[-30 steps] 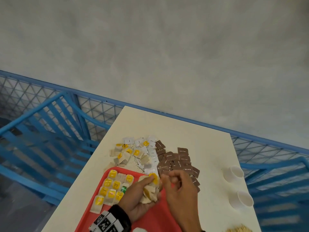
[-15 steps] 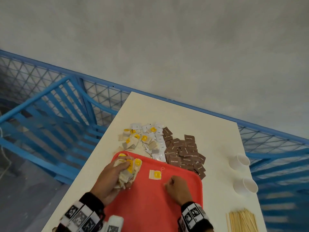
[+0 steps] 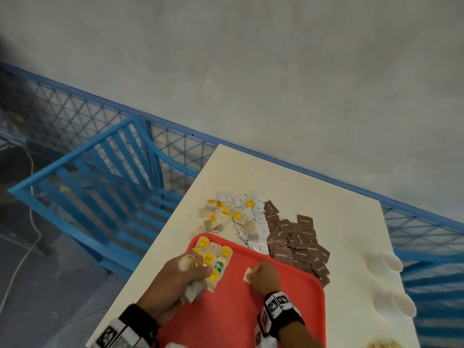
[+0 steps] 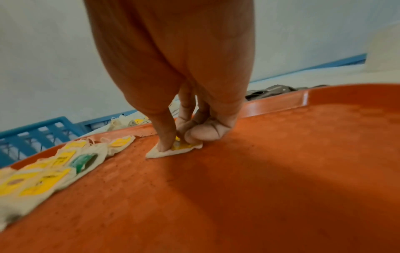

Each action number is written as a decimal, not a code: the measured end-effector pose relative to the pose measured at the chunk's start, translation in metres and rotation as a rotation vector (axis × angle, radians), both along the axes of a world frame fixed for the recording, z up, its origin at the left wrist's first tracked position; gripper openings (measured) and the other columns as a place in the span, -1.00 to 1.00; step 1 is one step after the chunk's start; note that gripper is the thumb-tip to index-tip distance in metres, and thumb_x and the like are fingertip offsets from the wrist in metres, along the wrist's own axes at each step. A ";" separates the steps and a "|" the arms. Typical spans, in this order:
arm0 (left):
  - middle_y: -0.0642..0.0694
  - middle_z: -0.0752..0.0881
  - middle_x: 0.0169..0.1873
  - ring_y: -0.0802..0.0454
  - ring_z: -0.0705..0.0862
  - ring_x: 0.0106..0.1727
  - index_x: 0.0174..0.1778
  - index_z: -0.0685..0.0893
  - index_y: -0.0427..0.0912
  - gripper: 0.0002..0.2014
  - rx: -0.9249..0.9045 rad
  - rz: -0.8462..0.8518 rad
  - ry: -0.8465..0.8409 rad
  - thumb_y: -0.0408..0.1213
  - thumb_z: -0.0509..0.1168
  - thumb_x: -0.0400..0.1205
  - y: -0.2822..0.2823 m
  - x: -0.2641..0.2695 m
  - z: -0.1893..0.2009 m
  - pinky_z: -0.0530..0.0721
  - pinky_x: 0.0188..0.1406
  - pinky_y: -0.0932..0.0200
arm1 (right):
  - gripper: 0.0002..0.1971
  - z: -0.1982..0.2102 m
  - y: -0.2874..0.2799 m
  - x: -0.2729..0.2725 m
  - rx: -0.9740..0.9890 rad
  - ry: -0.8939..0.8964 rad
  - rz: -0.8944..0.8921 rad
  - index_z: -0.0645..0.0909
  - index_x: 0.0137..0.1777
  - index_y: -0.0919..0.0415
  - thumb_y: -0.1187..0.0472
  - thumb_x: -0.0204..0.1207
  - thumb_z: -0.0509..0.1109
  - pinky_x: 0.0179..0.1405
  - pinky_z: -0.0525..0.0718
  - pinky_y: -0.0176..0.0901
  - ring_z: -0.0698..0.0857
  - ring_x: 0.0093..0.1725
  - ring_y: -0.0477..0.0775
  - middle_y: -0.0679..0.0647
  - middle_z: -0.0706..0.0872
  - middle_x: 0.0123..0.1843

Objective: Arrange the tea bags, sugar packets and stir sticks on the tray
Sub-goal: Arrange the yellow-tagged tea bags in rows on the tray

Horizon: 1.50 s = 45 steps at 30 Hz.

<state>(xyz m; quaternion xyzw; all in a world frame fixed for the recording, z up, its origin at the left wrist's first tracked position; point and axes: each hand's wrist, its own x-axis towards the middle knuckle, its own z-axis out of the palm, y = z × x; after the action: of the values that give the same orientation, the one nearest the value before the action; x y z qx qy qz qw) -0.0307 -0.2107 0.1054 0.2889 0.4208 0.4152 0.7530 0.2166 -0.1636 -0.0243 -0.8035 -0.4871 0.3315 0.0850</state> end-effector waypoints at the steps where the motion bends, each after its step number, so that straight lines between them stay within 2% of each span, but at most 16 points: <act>1: -0.21 0.44 -0.61 -0.01 0.38 -0.62 -0.20 0.51 -0.28 -0.50 0.011 -0.017 0.008 -0.24 0.70 0.21 0.001 0.001 0.000 0.24 -0.57 0.20 | -0.80 0.000 -0.003 0.002 0.008 -0.008 0.033 0.45 -0.17 0.08 0.23 0.48 0.46 -0.06 0.51 -0.16 0.66 0.11 0.14 0.13 0.72 0.09; 3: -0.16 0.52 -0.63 0.04 0.49 -0.66 -0.20 0.54 -0.31 -0.54 0.027 -0.075 0.030 -0.27 0.65 0.17 0.002 0.007 0.006 0.42 -0.64 0.28 | -0.75 -0.001 -0.012 0.011 -0.004 -0.054 0.090 0.39 -0.20 0.03 0.18 0.50 0.46 -0.22 0.42 -0.23 0.61 0.06 0.09 0.08 0.67 0.05; 5: -0.17 0.54 -0.56 0.03 0.50 -0.61 -0.11 0.61 -0.33 -0.49 0.047 -0.126 0.068 -0.20 0.66 0.16 0.003 0.013 0.008 0.42 -0.63 0.29 | -0.67 -0.003 -0.021 0.020 -0.006 -0.070 0.129 0.32 -0.33 -0.05 0.17 0.48 0.44 -0.25 0.47 -0.29 0.52 -0.06 0.02 0.05 0.63 -0.05; 7: -0.23 0.53 -0.48 0.03 0.48 -0.57 -0.04 0.67 -0.33 -0.47 0.069 -0.147 0.113 -0.12 0.67 0.22 0.003 0.019 0.007 0.38 -0.59 0.30 | -0.64 0.001 -0.028 0.025 -0.014 -0.085 0.179 0.27 -0.40 -0.06 0.17 0.49 0.39 -0.14 0.50 -0.09 0.48 -0.10 -0.01 0.07 0.61 -0.12; 11: -0.23 0.51 -0.55 0.03 0.47 -0.64 -0.41 0.56 -0.19 -0.54 0.157 -0.136 0.343 0.07 0.63 0.40 0.005 0.028 0.014 0.42 -0.63 0.27 | -0.72 0.037 -0.042 0.020 0.091 0.027 0.222 0.37 -0.33 -0.04 0.16 0.57 0.35 -0.20 0.47 -0.18 0.50 -0.27 -0.12 -0.05 0.63 -0.23; 14: -0.13 0.55 -0.69 0.09 0.53 -0.69 -0.49 0.55 -0.24 -0.51 0.285 -0.184 0.540 0.10 0.45 0.51 0.010 0.034 0.027 0.48 -0.56 0.25 | -0.86 0.081 -0.049 0.024 0.230 0.103 0.292 0.61 -0.19 0.01 0.16 0.62 0.38 -0.20 0.52 -0.35 0.59 -0.23 -0.16 -0.11 0.68 -0.22; 16: -0.13 0.62 -0.66 0.05 0.60 -0.65 -0.36 0.69 -0.17 -0.62 0.399 -0.232 0.604 0.08 0.44 0.57 0.016 0.039 0.032 0.54 -0.51 0.17 | -0.91 0.114 -0.051 0.031 0.320 0.119 0.378 0.73 -0.07 0.02 0.17 0.62 0.41 -0.12 0.55 -0.40 0.64 -0.13 -0.18 -0.12 0.74 -0.12; 19: -0.31 0.69 -0.52 -0.10 0.65 -0.57 0.05 0.76 0.08 -0.83 0.523 -0.331 0.588 -0.02 0.50 0.58 0.025 0.055 0.039 0.59 -0.49 0.10 | -0.91 0.166 -0.054 0.041 0.393 0.084 0.555 0.71 0.01 -0.05 0.14 0.64 0.37 -0.11 0.46 -0.45 0.58 -0.12 -0.25 -0.20 0.67 -0.13; 22: 0.21 0.71 -0.52 0.34 0.60 -0.55 0.18 0.75 0.16 -0.75 0.680 -0.476 0.655 -0.08 0.50 0.59 0.030 0.076 0.053 0.54 -0.40 0.38 | -0.89 0.213 -0.056 0.044 0.389 0.079 0.652 0.60 0.07 -0.01 0.21 0.62 0.36 -0.20 0.50 -0.44 0.61 -0.21 -0.18 -0.18 0.65 -0.20; 24: 0.29 0.66 -0.54 0.36 0.56 -0.57 0.04 0.80 0.09 -0.87 0.738 -0.534 0.680 -0.06 0.48 0.60 0.032 0.086 0.060 0.48 -0.42 0.42 | -0.85 0.235 -0.056 0.046 0.368 0.097 0.684 0.54 0.08 -0.03 0.23 0.61 0.38 -0.23 0.60 -0.31 0.63 -0.24 -0.12 -0.12 0.69 -0.20; 28: 0.12 0.62 -0.67 0.23 0.52 -0.67 -0.16 0.75 -0.06 -0.87 0.722 -0.497 0.661 -0.11 0.45 0.64 0.032 0.095 0.067 0.49 -0.54 0.30 | -0.80 0.246 -0.054 0.051 0.489 0.209 0.513 0.61 0.10 0.01 0.28 0.55 0.47 -0.27 0.63 -0.25 0.65 -0.26 -0.04 -0.06 0.71 -0.19; 32: -0.42 0.67 -0.53 -0.31 0.66 -0.57 -0.18 0.72 0.04 -0.86 0.649 -0.369 0.560 -0.02 0.44 0.62 0.032 0.091 0.073 0.58 -0.51 0.16 | -0.81 0.235 -0.060 0.047 0.595 0.354 0.314 0.74 0.11 -0.05 0.10 0.51 0.57 -0.20 0.60 -0.36 0.68 -0.19 -0.07 -0.09 0.75 -0.12; 37: -0.21 0.71 -0.55 -0.18 0.71 -0.53 -0.24 0.68 0.03 -0.82 0.676 -0.415 0.602 -0.02 0.47 0.60 0.029 0.085 0.069 0.61 -0.44 0.13 | -0.95 0.219 -0.061 0.033 0.659 0.497 0.189 0.80 -0.11 0.02 0.14 0.57 0.52 -0.21 0.64 -0.11 0.71 -0.27 -0.03 0.02 0.82 -0.23; 40: 0.03 0.67 -0.58 0.15 0.61 -0.56 -0.09 0.73 0.05 -0.87 0.624 -0.421 0.602 -0.08 0.53 0.55 0.025 0.074 0.064 0.58 -0.41 0.14 | -0.95 0.217 -0.060 0.028 0.687 0.594 0.118 0.81 -0.09 0.06 0.17 0.57 0.50 -0.13 0.70 -0.10 0.78 -0.17 0.12 0.03 0.84 -0.18; 42: -0.06 0.67 -0.51 0.01 0.62 -0.50 0.05 0.73 0.17 -0.73 0.595 -0.339 0.552 0.04 0.57 0.48 0.024 0.067 0.064 0.60 -0.40 0.07 | -0.95 0.217 -0.058 0.024 0.684 0.612 0.115 0.81 -0.09 0.06 0.18 0.56 0.51 -0.13 0.70 -0.11 0.78 -0.17 0.12 0.01 0.84 -0.19; 45: -0.38 0.69 -0.46 -0.29 0.65 -0.53 0.11 0.75 0.15 -0.63 0.621 -0.181 0.506 0.19 0.50 0.45 0.024 0.062 0.072 0.68 -0.46 -0.07 | -0.95 0.216 -0.053 0.012 0.661 0.600 0.183 0.82 -0.09 0.01 0.14 0.55 0.52 -0.11 0.70 -0.09 0.77 -0.19 0.00 -0.06 0.84 -0.19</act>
<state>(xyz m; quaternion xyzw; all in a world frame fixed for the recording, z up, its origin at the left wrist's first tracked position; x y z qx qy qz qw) 0.0317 -0.1865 0.1775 0.6312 0.4203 0.3705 0.5364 0.2290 -0.2170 0.1921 -0.5552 -0.5896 0.3825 0.4447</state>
